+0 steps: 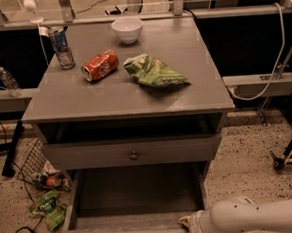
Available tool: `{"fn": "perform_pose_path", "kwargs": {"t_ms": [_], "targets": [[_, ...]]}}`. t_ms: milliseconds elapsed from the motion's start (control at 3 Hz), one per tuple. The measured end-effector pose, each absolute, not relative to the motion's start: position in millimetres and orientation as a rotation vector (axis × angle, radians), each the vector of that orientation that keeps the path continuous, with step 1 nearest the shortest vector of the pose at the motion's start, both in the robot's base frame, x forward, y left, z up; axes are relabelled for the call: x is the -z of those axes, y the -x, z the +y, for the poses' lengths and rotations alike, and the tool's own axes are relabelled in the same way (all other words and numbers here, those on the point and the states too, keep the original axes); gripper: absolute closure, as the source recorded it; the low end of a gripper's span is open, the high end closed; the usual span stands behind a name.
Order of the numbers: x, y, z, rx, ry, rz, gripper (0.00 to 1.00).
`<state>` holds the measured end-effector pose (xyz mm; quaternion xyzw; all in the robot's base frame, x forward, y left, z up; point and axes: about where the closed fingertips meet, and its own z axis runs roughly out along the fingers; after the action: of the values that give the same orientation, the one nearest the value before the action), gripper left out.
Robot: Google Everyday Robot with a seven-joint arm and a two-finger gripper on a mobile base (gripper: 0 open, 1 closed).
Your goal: Open middle drawer
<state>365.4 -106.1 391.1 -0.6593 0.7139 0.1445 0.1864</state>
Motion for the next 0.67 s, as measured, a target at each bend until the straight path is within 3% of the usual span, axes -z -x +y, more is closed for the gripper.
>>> {"fn": "perform_pose_path", "kwargs": {"t_ms": [667], "targets": [[-395.9,-365.3,-106.8,-0.409,1.861,1.993,0.16]]}}
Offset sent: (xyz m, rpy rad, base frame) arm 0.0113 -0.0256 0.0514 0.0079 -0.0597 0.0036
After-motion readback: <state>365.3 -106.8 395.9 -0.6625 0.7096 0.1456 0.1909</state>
